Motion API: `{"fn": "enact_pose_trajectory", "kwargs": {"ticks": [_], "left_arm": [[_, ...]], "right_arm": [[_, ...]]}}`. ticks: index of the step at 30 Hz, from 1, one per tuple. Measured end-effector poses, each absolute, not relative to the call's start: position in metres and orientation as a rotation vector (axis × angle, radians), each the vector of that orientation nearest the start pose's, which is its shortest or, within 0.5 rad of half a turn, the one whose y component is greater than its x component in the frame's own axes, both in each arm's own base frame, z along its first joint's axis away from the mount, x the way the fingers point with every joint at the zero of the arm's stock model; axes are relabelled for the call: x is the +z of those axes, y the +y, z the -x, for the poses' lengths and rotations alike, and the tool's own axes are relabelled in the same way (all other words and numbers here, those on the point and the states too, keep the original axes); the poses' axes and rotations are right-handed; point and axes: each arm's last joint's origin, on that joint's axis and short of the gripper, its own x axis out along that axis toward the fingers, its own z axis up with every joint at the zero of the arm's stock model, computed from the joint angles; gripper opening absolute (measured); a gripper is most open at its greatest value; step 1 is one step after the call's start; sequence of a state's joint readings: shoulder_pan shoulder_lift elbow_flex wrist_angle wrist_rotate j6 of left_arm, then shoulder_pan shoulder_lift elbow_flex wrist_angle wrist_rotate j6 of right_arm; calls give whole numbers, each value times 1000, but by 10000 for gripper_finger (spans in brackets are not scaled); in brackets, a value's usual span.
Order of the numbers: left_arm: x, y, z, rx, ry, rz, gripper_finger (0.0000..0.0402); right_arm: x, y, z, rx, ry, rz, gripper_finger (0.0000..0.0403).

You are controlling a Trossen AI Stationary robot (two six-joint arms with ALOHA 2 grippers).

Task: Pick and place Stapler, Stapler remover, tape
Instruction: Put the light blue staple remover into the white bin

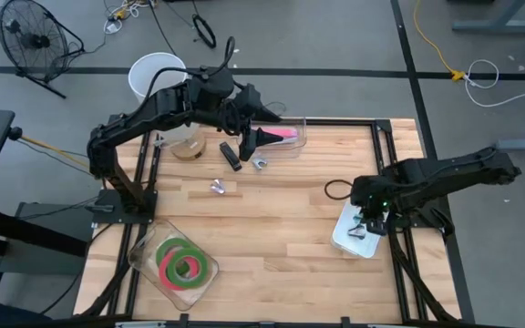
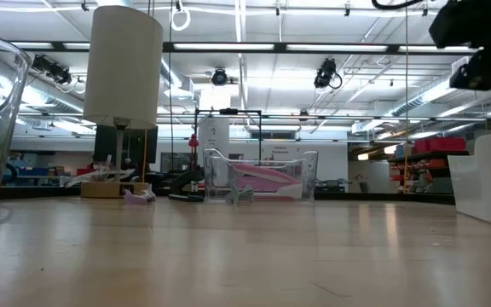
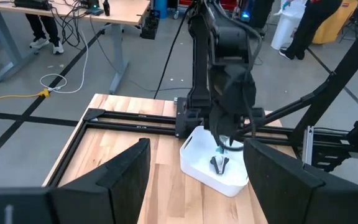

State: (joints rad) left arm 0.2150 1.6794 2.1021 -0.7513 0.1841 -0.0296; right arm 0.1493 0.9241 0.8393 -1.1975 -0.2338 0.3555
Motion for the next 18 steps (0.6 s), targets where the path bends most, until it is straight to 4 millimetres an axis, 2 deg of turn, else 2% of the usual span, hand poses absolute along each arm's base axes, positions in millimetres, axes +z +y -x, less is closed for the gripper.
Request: {"fn": "enact_pose_trajectory", "kwargs": {"ticks": [6, 10, 18], "left_arm": [[490, 67, -332, 35, 322, 95, 261], [490, 67, -332, 37, 322, 105, 261], [490, 67, -332, 37, 322, 105, 261]], "right_arm": [[234, 30, -137, 69, 1331, -346, 116], [218, 28, -132, -26, 1381, -303, 116], [205, 26, -128, -65, 1409, -292, 117]]}}
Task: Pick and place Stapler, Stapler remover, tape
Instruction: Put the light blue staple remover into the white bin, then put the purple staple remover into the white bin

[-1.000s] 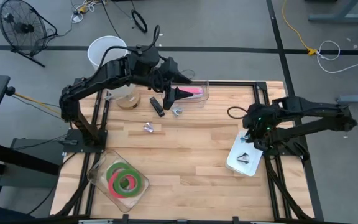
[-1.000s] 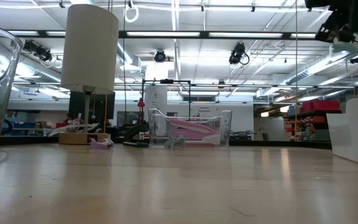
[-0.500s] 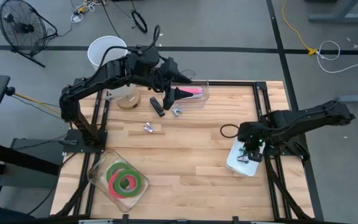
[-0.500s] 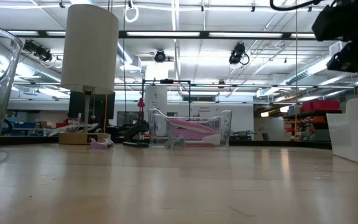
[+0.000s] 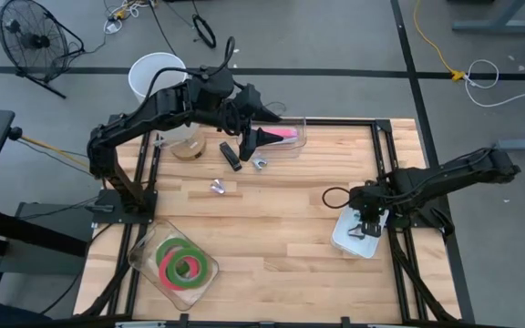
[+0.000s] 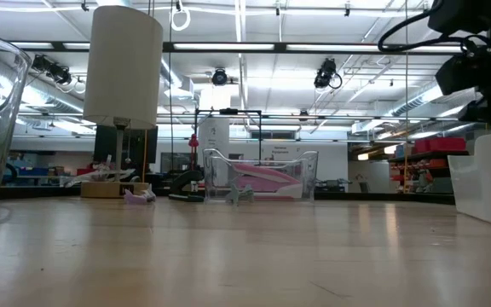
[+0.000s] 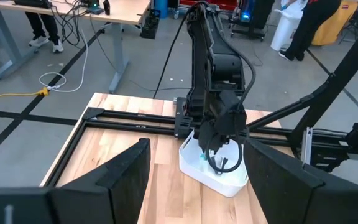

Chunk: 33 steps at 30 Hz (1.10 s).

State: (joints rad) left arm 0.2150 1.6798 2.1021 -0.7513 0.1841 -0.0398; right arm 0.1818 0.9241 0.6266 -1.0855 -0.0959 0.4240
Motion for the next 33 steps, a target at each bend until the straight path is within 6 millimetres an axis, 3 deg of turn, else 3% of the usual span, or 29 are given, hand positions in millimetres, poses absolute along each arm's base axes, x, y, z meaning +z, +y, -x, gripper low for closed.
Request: {"fn": "enact_pose_trajectory", "kwargs": {"ticks": [5, 17, 22, 26, 33], "left_arm": [[490, 67, -332, 37, 322, 104, 261], [490, 67, -332, 36, 325, 99, 261], [484, 67, -330, 31, 392, 84, 261], [474, 66, -325, 31, 496, 102, 261], [468, 65, -322, 25, 573, 97, 246]], "right_arm": [[205, 27, -129, -53, 1410, -321, 140], [205, 27, -131, -86, 1382, -340, 264], [210, 30, -143, -50, 1262, -401, 280], [226, 31, -154, -47, 1138, -412, 274], [278, 29, -166, -89, 919, -319, 262]]}}
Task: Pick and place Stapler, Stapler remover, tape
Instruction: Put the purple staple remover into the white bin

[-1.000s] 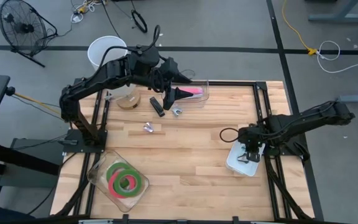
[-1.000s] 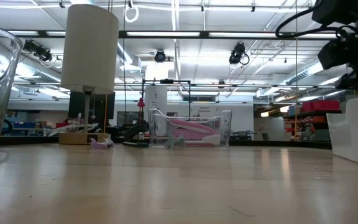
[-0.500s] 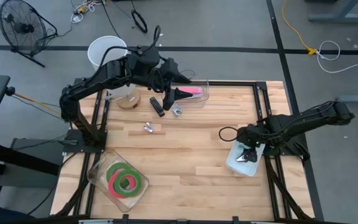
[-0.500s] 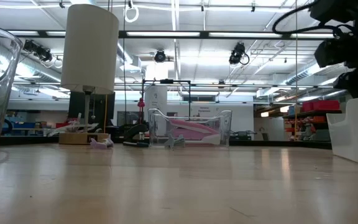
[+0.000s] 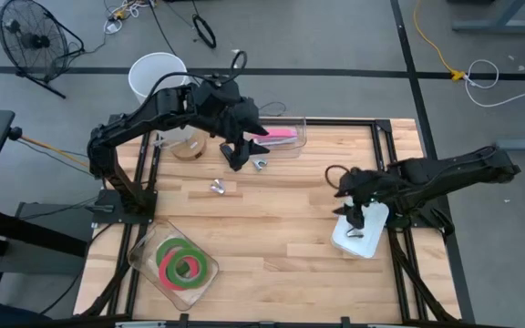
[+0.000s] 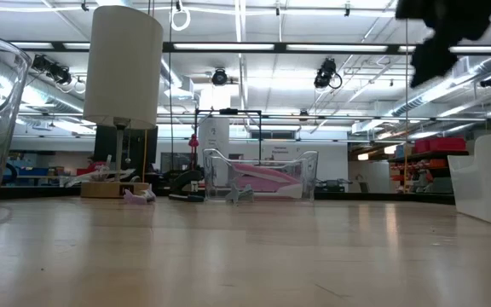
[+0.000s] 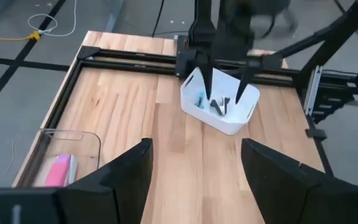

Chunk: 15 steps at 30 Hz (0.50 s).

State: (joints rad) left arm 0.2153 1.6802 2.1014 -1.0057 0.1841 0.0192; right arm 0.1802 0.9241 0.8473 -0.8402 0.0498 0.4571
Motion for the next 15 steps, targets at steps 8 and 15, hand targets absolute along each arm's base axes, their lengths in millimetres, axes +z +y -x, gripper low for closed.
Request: {"fn": "enact_pose_trajectory", "kwargs": {"ticks": [8, 15], "left_arm": [[441, 67, -330, 16, 668, 99, 223], [396, 68, -337, 0, 833, 136, 215]], "right_arm": [[338, 27, -172, -124, 654, -289, 261], [351, 26, -173, -115, 589, -279, 261]]}}
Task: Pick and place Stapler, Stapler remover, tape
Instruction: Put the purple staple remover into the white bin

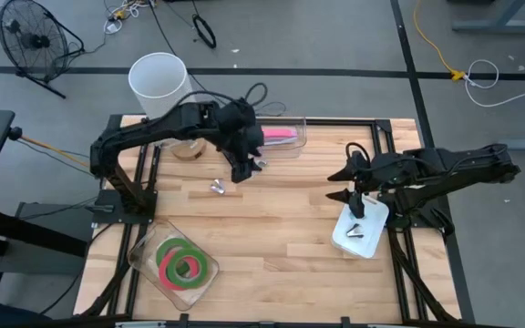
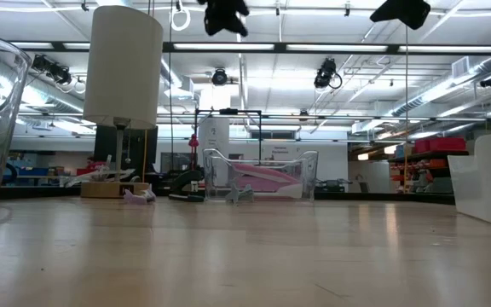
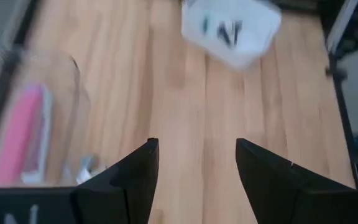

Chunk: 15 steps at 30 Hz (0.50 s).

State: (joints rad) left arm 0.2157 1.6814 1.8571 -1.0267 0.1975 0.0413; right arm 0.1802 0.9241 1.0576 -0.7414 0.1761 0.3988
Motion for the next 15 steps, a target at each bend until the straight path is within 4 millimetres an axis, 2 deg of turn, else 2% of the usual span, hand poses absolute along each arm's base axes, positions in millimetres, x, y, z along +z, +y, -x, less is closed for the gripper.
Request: {"fn": "enact_pose_trajectory", "kwargs": {"ticks": [5, 15], "left_arm": [[370, 66, -330, -33, 993, 133, 215], [333, 66, -314, -30, 1270, 28, 215]], "right_arm": [[351, 27, -173, -111, 589, -292, 261], [351, 27, -173, -109, 589, -293, 261]]}}
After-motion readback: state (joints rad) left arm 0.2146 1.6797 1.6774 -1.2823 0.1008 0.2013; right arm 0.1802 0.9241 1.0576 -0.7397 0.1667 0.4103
